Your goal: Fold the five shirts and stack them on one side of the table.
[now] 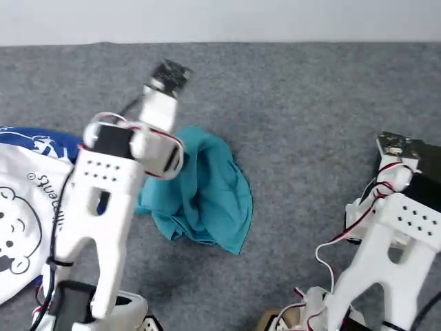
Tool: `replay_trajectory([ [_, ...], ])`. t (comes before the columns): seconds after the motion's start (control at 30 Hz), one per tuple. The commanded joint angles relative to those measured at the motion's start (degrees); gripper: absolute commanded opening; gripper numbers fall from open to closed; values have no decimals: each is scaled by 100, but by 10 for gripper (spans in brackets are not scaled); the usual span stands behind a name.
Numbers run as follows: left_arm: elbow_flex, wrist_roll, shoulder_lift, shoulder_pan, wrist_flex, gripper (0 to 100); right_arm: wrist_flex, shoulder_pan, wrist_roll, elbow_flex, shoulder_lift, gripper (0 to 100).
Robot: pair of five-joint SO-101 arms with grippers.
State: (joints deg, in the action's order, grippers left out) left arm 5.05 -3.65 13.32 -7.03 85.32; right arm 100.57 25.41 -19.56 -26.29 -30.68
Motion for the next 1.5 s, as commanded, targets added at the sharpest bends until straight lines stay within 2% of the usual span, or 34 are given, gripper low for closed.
replay_trajectory([
  [0.0,-1059,-62,26,457,598,199,224,-453,9,62,-180,9],
  [0.2,-1727,-79,26,1662,1495,199,215,-2563,9,62,-119,9],
  [0.37,-1666,-132,18,3200,1512,199,180,-4215,0,44,66,9],
  [0.47,-1534,-466,9,3833,1512,199,180,-5007,0,53,541,13],
  [0.63,-1253,-897,9,4492,1503,182,171,-6044,44,334,1543,164],
  [0.73,-1209,-1125,-9,4809,1495,137,171,-6413,44,730,2158,227],
  [1.1,-1200,-1310,-26,5310,1495,119,180,-7187,18,1969,3916,227],
  [1.47,-1200,-1310,-26,5310,1503,119,-655,-7196,18,1952,5156,227],
])
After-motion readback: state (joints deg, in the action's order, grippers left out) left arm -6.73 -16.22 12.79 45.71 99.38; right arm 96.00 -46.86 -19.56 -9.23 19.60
